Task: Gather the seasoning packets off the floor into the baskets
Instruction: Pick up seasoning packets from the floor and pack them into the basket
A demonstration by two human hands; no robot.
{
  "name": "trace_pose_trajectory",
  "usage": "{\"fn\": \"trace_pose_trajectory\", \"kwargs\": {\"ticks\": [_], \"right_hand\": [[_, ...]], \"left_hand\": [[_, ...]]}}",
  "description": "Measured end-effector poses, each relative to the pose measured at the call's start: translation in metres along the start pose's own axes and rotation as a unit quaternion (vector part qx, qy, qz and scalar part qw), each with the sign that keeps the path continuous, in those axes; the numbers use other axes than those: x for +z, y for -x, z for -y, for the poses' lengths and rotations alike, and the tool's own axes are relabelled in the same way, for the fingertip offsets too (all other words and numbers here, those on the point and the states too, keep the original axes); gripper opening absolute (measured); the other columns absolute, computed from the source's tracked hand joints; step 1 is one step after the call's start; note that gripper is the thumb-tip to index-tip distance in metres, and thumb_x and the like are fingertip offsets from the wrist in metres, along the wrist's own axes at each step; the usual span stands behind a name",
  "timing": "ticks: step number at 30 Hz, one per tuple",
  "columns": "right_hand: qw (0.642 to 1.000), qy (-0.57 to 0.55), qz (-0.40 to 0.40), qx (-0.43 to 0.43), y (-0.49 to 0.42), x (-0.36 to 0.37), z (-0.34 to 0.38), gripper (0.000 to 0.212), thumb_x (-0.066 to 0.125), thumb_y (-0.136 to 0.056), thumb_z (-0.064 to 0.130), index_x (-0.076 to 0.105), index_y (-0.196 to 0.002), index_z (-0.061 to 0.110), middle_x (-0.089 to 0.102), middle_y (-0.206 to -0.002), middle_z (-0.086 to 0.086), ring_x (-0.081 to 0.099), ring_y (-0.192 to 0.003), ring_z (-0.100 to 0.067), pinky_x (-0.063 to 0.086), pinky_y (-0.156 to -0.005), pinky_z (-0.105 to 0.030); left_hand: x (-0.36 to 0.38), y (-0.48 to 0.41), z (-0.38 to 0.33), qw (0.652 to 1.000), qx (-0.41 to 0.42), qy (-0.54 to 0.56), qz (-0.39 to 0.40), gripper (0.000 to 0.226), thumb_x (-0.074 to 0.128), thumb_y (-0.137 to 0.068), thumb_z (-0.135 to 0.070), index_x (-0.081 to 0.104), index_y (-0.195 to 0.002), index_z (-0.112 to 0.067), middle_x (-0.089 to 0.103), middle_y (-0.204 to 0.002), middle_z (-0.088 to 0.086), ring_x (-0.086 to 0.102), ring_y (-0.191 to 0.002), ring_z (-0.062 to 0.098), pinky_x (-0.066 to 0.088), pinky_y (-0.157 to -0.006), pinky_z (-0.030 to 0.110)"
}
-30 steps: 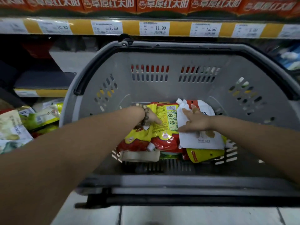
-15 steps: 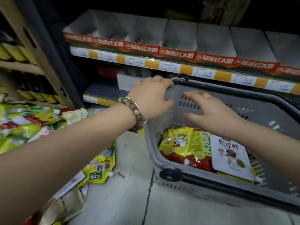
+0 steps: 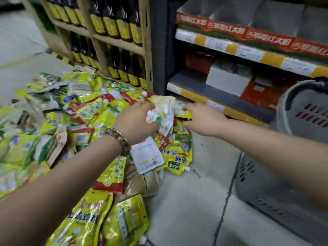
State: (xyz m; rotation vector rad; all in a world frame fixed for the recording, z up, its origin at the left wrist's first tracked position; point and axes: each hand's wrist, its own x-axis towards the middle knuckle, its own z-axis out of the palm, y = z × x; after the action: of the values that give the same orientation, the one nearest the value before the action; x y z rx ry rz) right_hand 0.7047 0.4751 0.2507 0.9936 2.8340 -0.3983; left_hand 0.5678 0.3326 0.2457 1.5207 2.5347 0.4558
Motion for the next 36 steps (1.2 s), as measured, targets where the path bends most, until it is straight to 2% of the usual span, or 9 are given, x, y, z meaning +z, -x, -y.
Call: {"fn": "trace_pose_trajectory", "kwargs": {"ticks": [5,9,15,19,23,28,32,34,36], "right_hand": [[0.996,-0.042,0.067,0.027,-0.048,0.095,0.027,0.046,0.053,-0.088,0.035,0.048,-0.13,0.017,0.055,-0.127,-0.009,0.055,-0.108,-0.028,0.05,-0.085,-0.038],[0.987,-0.078,0.125,0.061,-0.072,0.166,0.044,0.04,0.055,-0.088,0.03,0.048,-0.123,0.013,0.053,-0.123,-0.014,0.052,-0.103,-0.028,0.042,-0.07,-0.032],[0.97,-0.176,0.125,0.108,-0.115,0.232,0.057,0.065,0.068,-0.085,0.032,0.037,-0.139,0.01,0.047,-0.138,-0.01,0.049,-0.121,-0.03,0.043,-0.093,-0.036],[0.934,-0.296,0.027,0.2,-0.131,0.259,0.061,0.069,0.078,-0.076,0.026,0.041,-0.129,0.004,0.053,-0.128,-0.012,0.054,-0.114,-0.031,0.045,-0.09,-0.038],[0.847,-0.484,0.033,0.217,-0.12,0.28,0.064,0.021,0.07,-0.082,0.007,0.063,-0.101,0.003,0.065,-0.11,-0.013,0.062,-0.08,-0.022,0.049,-0.063,-0.029],[0.809,-0.567,0.022,0.155,-0.084,0.282,0.033,0.025,0.059,-0.086,-0.002,0.064,-0.108,0.009,0.069,-0.107,-0.006,0.068,-0.093,-0.019,0.055,-0.084,-0.036],[0.784,-0.601,0.043,0.15,-0.045,0.272,0.019,0.024,0.055,-0.087,-0.006,0.064,-0.101,0.011,0.074,-0.092,0.003,0.07,-0.085,-0.014,0.057,-0.077,-0.03],[0.753,-0.639,0.068,0.141,-0.032,0.267,0.022,0.025,0.053,-0.086,-0.008,0.062,-0.1,0.01,0.074,-0.085,0.004,0.07,-0.079,-0.012,0.058,-0.071,-0.026],[0.722,-0.673,0.086,0.136,-0.028,0.264,0.027,0.024,0.052,-0.085,-0.01,0.061,-0.099,0.007,0.074,-0.084,0.001,0.071,-0.075,-0.014,0.058,-0.065,-0.026]], "left_hand": [[0.045,0.029,0.076,0.996,-0.077,0.008,0.034,0.055,0.057,-0.089,-0.041,0.041,-0.138,-0.023,0.042,-0.141,0.003,0.047,-0.123,0.025,0.042,-0.092,0.036],[0.087,0.043,0.115,0.988,-0.149,0.03,0.034,0.052,0.057,-0.087,-0.04,0.044,-0.135,-0.025,0.044,-0.14,0.002,0.048,-0.122,0.025,0.042,-0.094,0.038],[0.143,0.052,0.14,0.98,-0.18,0.079,0.043,0.048,0.055,-0.088,-0.039,0.048,-0.132,-0.022,0.05,-0.134,0.004,0.052,-0.117,0.027,0.045,-0.093,0.04],[0.168,0.051,0.145,0.971,-0.19,0.144,0.017,0.045,0.056,-0.085,-0.036,0.053,-0.127,-0.022,0.052,-0.13,0.004,0.053,-0.116,0.025,0.045,-0.093,0.037],[0.186,0.057,0.141,0.954,-0.205,0.215,-0.027,0.034,0.061,-0.084,-0.021,0.061,-0.118,-0.02,0.059,-0.124,0.001,0.057,-0.108,0.02,0.045,-0.087,0.029],[0.212,0.071,0.142,0.921,-0.235,0.297,-0.086,0.021,0.062,-0.081,-0.013,0.067,-0.101,-0.017,0.068,-0.094,-0.002,0.063,-0.087,0.017,0.05,-0.079,0.032],[0.226,0.078,0.133,0.859,-0.291,0.407,-0.108,0.024,0.069,-0.082,-0.017,0.061,-0.104,-0.019,0.063,-0.087,-0.012,0.06,-0.077,-0.003,0.05,-0.076,0.019],[0.228,0.078,0.125,0.794,-0.321,0.514,-0.047,0.032,0.07,-0.081,-0.016,0.058,-0.111,-0.016,0.065,-0.091,-0.008,0.062,-0.078,-0.003,0.051,-0.078,0.018],[0.229,0.074,0.121,0.705,-0.342,0.62,0.039,0.021,0.067,-0.083,-0.013,0.065,-0.103,-0.011,0.071,-0.088,0.0,0.067,-0.074,0.008,0.056,-0.075,0.027]]}}
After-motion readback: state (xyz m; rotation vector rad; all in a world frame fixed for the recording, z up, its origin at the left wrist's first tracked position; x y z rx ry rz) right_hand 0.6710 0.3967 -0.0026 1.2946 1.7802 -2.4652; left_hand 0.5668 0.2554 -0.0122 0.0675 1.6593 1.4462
